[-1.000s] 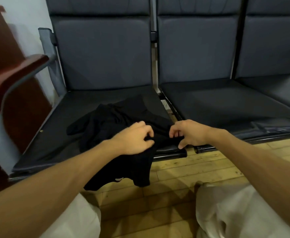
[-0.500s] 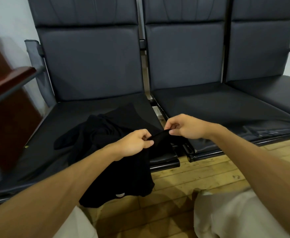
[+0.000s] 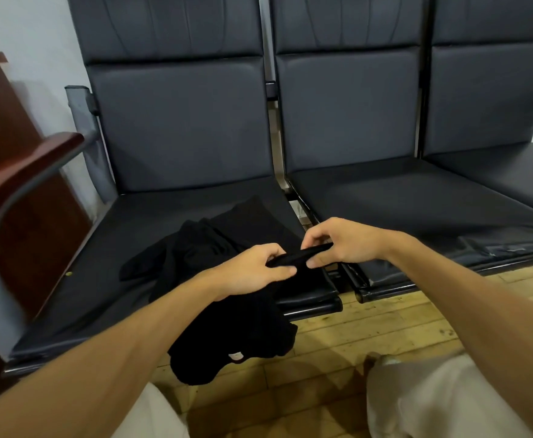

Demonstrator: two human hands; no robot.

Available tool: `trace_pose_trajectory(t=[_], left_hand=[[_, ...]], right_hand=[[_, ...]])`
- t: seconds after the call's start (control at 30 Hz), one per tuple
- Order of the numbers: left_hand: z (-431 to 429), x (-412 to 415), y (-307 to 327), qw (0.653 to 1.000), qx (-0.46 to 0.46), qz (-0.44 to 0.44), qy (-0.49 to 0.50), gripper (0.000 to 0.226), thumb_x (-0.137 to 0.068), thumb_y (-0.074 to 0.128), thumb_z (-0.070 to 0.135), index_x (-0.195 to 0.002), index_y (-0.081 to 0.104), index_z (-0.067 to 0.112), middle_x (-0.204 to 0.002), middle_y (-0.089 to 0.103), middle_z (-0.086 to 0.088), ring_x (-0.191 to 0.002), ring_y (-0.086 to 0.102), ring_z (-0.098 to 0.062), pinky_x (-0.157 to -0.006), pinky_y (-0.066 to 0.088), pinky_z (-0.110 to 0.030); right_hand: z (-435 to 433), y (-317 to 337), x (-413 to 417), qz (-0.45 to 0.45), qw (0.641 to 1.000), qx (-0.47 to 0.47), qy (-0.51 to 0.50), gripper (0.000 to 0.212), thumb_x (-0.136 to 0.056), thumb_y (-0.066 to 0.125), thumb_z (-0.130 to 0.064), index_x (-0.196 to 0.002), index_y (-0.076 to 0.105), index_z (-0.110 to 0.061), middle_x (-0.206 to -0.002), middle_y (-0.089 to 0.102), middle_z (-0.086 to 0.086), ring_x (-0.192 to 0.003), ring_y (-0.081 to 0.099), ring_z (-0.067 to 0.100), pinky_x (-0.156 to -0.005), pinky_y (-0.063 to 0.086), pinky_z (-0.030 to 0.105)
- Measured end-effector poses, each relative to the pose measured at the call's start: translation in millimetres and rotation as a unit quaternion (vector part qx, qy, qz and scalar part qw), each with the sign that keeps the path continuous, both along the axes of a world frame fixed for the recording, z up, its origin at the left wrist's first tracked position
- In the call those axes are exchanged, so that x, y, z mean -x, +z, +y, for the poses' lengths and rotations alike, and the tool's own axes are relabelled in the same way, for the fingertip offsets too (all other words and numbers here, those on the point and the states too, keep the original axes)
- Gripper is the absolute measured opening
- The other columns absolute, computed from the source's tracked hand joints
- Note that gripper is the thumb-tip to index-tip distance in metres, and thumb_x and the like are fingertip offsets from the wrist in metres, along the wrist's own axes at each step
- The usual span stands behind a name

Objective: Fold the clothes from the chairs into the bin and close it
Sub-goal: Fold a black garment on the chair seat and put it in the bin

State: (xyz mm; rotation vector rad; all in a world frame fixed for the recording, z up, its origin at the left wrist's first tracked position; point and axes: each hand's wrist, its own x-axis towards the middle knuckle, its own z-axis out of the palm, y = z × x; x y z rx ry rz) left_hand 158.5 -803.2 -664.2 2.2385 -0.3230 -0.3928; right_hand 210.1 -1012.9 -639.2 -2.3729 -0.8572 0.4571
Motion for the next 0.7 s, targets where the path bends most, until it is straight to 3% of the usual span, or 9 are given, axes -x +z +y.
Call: trace_pose_trajectory(t=[0.1,0.17,0.27,0.43,0.57,0.7], left_hand=[[5,5,4,0.999,0.031,-0.020,0.017,0.016,-0.093,0.061,0.037,-0.096,0.068,0.023,-0.094,0.067,-0.015,-0.082,0.060,-0.018,-0.089,0.050,-0.044],[7,7,8,0.998,0.043,-0.015,0.033,0.018,-0.094,0.060,0.036,-0.095,0.070,0.022,-0.094,0.067,-0.019,-0.081,0.060,-0.020,-0.084,0.051,-0.040],[8,9,11,0.998,0.037,-0.021,0.054,0.016,-0.093,0.062,0.032,-0.090,0.073,0.020,-0.075,0.066,0.000,-0.069,0.060,-0.006,-0.073,0.046,-0.024],[9,10,13,0.992,-0.005,-0.095,0.084,0.003,-0.081,0.077,0.026,-0.083,0.076,0.024,-0.086,0.068,0.006,-0.082,0.064,-0.007,-0.075,0.049,-0.016],[9,9,9,0.989,-0.034,-0.111,0.095,0.016,-0.073,0.083,0.031,-0.082,0.074,0.020,-0.073,0.065,0.009,-0.070,0.061,-0.001,-0.061,0.042,-0.009],[11,7,7,0.988,-0.035,-0.110,0.103,0.015,-0.074,0.083,0.025,-0.075,0.069,0.019,-0.063,0.064,0.006,-0.052,0.058,0.000,-0.053,0.047,-0.012]], right_hand=[[-2,0,1,-0.007,1.000,-0.018,0.002,0.012,-0.088,0.069,-0.021,-0.100,0.071,-0.018,-0.095,0.069,-0.005,-0.090,0.064,0.006,-0.087,0.050,0.024],[-3,3,3,0.003,1.000,-0.023,0.002,0.013,-0.088,0.068,-0.021,-0.101,0.071,-0.018,-0.095,0.069,-0.005,-0.089,0.064,0.006,-0.086,0.050,0.022],[0,4,7,0.019,0.999,-0.026,0.000,0.015,-0.089,0.067,-0.021,-0.102,0.071,-0.015,-0.096,0.070,-0.001,-0.090,0.065,0.007,-0.087,0.050,0.022],[12,-2,8,0.000,1.000,-0.030,-0.006,0.015,-0.090,0.066,-0.028,-0.097,0.072,-0.016,-0.095,0.071,0.003,-0.091,0.067,0.014,-0.092,0.052,0.034],[25,-4,14,-0.012,0.999,-0.030,0.010,0.023,-0.092,0.061,-0.035,-0.094,0.071,-0.014,-0.084,0.068,0.002,-0.074,0.062,0.005,-0.074,0.049,0.017],[31,-1,15,-0.059,0.997,-0.058,0.003,0.030,-0.094,0.058,-0.033,-0.084,0.070,-0.007,-0.072,0.061,0.011,-0.062,0.054,0.006,-0.063,0.044,0.012]])
